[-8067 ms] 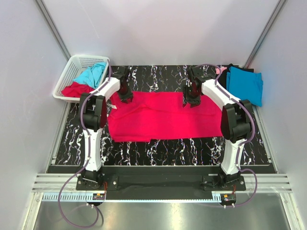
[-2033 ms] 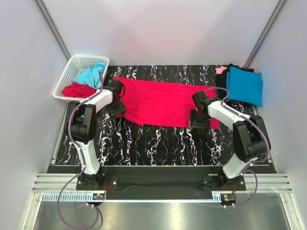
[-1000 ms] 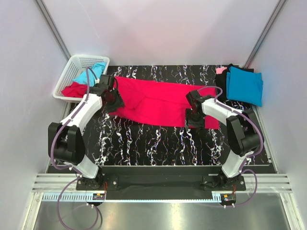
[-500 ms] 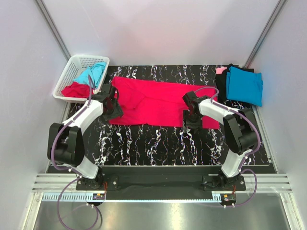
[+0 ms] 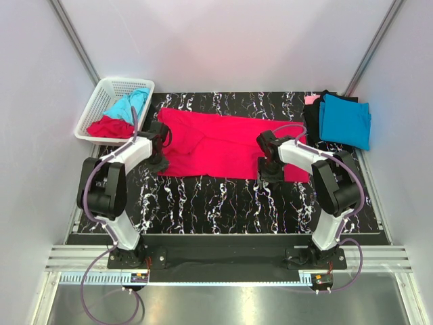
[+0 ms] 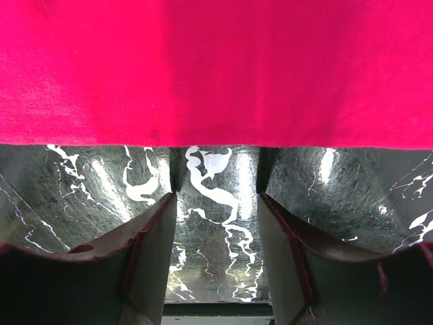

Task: Fold and stack the t-shirts
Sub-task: Fold the tshirt

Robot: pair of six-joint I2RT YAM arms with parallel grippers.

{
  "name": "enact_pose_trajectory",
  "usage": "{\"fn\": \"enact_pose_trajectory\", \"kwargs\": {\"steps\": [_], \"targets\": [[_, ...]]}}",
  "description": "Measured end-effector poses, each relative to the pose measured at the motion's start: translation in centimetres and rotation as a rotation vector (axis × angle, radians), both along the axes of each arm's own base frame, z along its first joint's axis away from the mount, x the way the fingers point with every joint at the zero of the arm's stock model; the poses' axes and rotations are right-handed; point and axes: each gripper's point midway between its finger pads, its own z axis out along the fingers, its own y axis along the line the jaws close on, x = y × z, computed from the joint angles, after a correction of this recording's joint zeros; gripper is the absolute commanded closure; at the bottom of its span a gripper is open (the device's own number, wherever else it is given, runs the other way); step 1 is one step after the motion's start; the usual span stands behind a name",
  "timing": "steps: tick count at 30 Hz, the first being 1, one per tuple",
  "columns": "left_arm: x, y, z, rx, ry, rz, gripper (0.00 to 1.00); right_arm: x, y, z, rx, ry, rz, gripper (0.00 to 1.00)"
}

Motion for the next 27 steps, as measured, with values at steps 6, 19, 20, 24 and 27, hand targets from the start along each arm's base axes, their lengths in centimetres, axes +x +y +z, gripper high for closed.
{"fn": "enact_pose_trajectory", "kwargs": {"steps": [6, 19, 20, 24, 27], "targets": [[1.0, 0.0, -0.9, 0.013, 0.021, 0.007, 0.63, -0.1, 0.0, 0.0, -0.001, 0.003, 0.0, 0.42], [2.1, 0.3, -2.5, 0.051, 0.054, 0.004, 0.57, 0.5, 0.1, 0.4, 0.0, -0.014, 0.0, 0.43], [2.1, 0.3, -2.5, 0.051, 0.054, 0.004, 0.59, 0.5, 0.1, 0.4, 0.001, -0.015, 0.0, 0.43], [2.2, 0.2, -2.6, 0.048, 0.05, -0.001, 0.94, 0.6, 0.1, 0.4, -0.001, -0.016, 0.0, 0.43], [2.3, 0.1, -2.6, 0.045, 0.05, -0.009, 1.0, 0.6, 0.1, 0.4, -0.001, -0.016, -0.001, 0.43]]}}
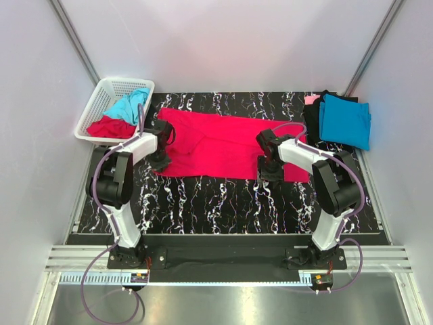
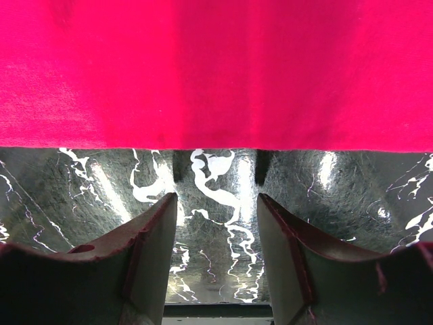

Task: Fold and stack the t-shirts
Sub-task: Fold the tshirt

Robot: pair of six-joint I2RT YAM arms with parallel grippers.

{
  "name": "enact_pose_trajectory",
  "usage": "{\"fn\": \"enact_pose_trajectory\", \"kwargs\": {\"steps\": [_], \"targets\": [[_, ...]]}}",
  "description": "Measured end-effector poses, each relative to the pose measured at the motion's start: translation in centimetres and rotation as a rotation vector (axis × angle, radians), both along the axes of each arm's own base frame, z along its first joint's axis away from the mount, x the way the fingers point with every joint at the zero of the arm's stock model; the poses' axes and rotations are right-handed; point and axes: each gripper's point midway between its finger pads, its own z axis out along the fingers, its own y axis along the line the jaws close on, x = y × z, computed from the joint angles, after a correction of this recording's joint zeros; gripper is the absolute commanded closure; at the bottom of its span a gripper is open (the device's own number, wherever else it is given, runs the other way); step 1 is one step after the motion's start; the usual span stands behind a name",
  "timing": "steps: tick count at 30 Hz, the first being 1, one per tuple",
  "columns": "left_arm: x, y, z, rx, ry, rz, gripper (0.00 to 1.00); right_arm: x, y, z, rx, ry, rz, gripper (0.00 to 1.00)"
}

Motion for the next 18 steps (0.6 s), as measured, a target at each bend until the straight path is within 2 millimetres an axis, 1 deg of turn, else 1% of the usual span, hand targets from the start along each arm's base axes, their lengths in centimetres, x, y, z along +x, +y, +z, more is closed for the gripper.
{"fn": "enact_pose_trajectory", "kwargs": {"steps": [3, 8, 11, 14, 17, 18], "targets": [[-0.3, 0.1, 0.1, -0.001, -0.005, -0.003, 1.0, 0.0, 0.0, 0.0, 0.0, 0.0, 0.0, 0.43], [-2.4, 0.2, 0.1, -0.003, 0.01, -0.009, 1.0, 0.0, 0.1, 0.0, 0.001, 0.001, 0.001, 0.43], [-3.8, -0.1, 0.5, -0.02, 0.012, -0.022, 1.0, -0.2, 0.3, 0.0, 0.002, 0.002, 0.008, 0.43], [-4.9, -1.2, 1.9, -0.07, -0.01, -0.056, 1.0, -0.3, 0.5, 0.0, 0.002, 0.002, 0.016, 0.43], [-5.0, -3.0, 4.1, -0.149, -0.065, -0.113, 1.0, -0.3, 0.6, 0.0, 0.002, 0.001, 0.017, 0.44], [-5.0, -3.6, 4.9, -0.176, -0.085, -0.135, 0.97, -0.3, 0.6, 0.0, 0.003, 0.001, 0.017, 0.44]]}}
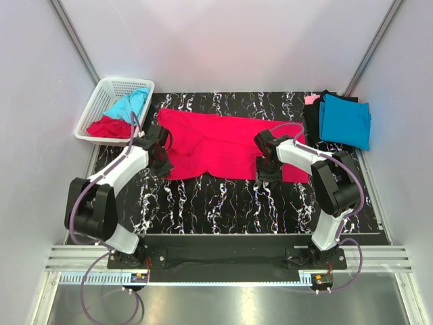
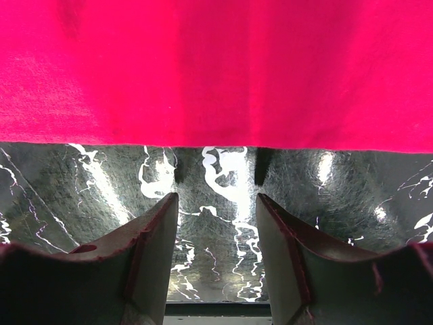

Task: Fold and stack the t-shirts
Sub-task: Fold the tshirt

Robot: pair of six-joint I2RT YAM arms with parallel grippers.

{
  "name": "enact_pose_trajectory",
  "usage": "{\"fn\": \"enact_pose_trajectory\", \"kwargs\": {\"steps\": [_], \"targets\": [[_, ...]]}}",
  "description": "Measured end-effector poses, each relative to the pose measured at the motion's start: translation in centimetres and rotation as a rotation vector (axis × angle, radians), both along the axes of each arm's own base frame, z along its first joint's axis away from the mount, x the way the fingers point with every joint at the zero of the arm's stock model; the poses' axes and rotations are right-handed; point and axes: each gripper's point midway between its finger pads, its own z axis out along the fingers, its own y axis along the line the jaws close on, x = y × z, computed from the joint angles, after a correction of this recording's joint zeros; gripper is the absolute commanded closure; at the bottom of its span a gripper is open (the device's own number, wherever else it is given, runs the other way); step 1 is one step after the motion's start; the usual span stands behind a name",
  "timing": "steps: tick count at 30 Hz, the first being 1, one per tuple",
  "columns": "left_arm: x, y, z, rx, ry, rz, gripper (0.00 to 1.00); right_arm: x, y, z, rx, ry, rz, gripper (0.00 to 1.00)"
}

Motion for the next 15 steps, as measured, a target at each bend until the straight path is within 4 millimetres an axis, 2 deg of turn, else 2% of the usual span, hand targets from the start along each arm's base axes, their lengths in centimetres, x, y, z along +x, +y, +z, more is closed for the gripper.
{"fn": "enact_pose_trajectory", "kwargs": {"steps": [2, 3, 7, 10, 13, 15], "targets": [[0.1, -1.1, 1.3, -0.052, -0.028, -0.046, 0.89, 0.0, 0.0, 0.0, 0.0, 0.0, 0.0, 0.44], [0.2, -1.6, 1.9, -0.074, -0.039, -0.067, 0.71, 0.0, 0.0, 0.0, 0.0, 0.001, 0.001, 0.44], [1.8, -2.9, 3.9, -0.125, -0.095, -0.121, 0.69, -0.1, 0.1, -0.2, -0.003, 0.005, 0.004, 0.44], [3.9, -3.9, 5.0, -0.155, -0.161, -0.148, 0.68, 0.1, 0.2, -0.4, -0.005, 0.01, 0.004, 0.44], [5.6, -4.7, 4.6, -0.171, -0.177, -0.164, 0.68, 0.0, 0.2, -0.6, -0.008, 0.016, 0.005, 0.45], [6.5, -5.1, 3.6, -0.174, -0.155, -0.166, 0.68, 0.0, 0.2, -0.7, -0.009, 0.018, 0.005, 0.45]]}}
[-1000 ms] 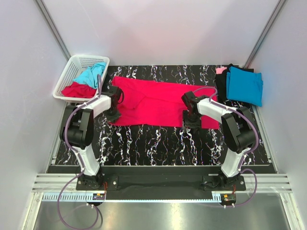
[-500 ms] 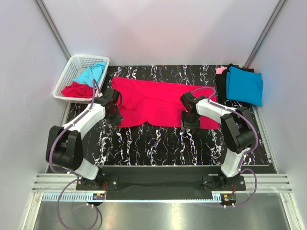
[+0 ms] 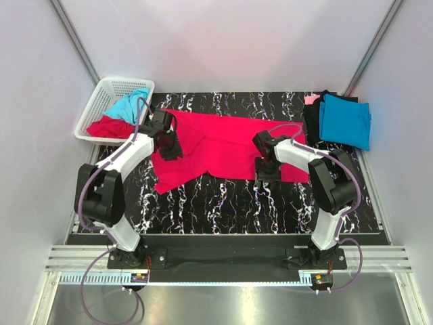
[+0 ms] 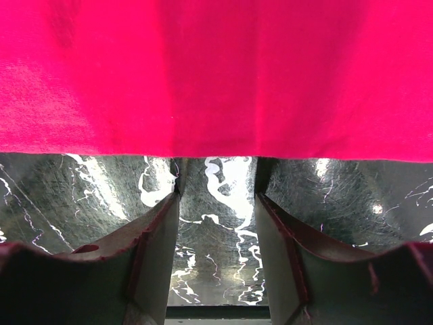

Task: Fold and stack the t-shirts
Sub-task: Fold the tshirt

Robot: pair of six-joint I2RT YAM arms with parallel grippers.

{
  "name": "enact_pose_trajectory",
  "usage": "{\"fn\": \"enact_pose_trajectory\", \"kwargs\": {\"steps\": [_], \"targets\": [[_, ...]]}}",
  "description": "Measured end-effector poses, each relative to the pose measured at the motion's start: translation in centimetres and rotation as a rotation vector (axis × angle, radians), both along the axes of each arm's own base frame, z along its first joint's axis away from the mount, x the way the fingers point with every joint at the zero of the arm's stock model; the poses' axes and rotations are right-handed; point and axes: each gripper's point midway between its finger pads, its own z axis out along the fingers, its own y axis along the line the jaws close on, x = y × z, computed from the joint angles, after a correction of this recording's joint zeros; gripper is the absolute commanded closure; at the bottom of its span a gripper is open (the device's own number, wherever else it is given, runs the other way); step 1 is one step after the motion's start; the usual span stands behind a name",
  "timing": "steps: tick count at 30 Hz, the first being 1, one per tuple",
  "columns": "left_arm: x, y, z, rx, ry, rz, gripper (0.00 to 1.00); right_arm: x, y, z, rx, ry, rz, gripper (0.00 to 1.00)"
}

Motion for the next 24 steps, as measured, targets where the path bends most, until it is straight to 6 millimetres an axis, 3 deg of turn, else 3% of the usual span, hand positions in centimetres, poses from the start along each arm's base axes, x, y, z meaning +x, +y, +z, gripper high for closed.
{"fn": "enact_pose_trajectory", "kwargs": {"steps": [3, 7, 15, 18, 23, 24], "targets": [[0.0, 0.1, -1.3, 0.011, 0.031, 0.003, 0.69, 0.0, 0.0, 0.0, 0.0, 0.0, 0.0, 0.44], [-1.8, 1.5, -1.9, 0.06, 0.054, 0.041, 0.69, 0.0, 0.0, 0.0, 0.0, 0.0, 0.0, 0.45], [-7.4, 5.1, 0.8, 0.139, 0.005, 0.124, 0.67, 0.0, 0.0, 0.0, 0.0, 0.0, 0.001, 0.45], [-8.9, 5.5, 0.5, 0.146, 0.024, 0.123, 0.65, 0.0, 0.0, 0.0, 0.0, -0.001, 0.001, 0.45], [-11.5, 5.8, -2.3, 0.178, 0.122, 0.108, 0.34, -0.1, 0.2, 0.0, 0.001, -0.001, 0.007, 0.44], [-11.9, 5.8, -2.7, 0.182, 0.137, 0.108, 0.32, -0.1, 0.3, 0.0, 0.003, -0.001, 0.01, 0.43]]}}
